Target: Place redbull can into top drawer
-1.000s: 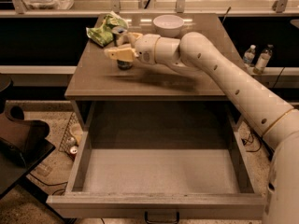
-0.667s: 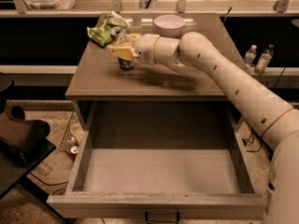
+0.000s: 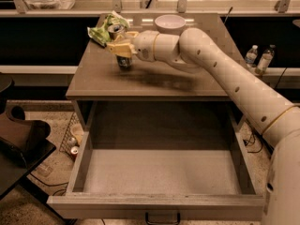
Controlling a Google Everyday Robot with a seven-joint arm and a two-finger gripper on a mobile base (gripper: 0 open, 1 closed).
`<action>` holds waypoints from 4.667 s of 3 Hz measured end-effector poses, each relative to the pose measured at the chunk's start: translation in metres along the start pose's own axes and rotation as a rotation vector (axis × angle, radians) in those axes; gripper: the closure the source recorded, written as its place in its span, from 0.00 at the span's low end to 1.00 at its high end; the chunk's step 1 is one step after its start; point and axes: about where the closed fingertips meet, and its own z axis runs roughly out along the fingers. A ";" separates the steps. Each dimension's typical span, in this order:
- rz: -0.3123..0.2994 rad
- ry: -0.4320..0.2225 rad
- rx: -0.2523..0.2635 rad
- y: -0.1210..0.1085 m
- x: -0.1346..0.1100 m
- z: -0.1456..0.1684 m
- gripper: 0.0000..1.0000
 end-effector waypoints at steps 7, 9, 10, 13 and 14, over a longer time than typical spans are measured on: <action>0.002 -0.018 -0.130 0.157 0.054 -0.256 1.00; 0.035 -0.029 -0.158 0.163 0.080 -0.242 1.00; 0.052 0.000 -0.235 0.180 0.133 -0.206 1.00; 0.117 -0.021 -0.205 0.228 0.242 -0.119 1.00; 0.118 -0.023 -0.204 0.229 0.243 -0.119 0.82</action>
Offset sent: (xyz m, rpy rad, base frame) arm -0.0570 -0.0556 0.0990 0.0131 -0.0814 -0.0340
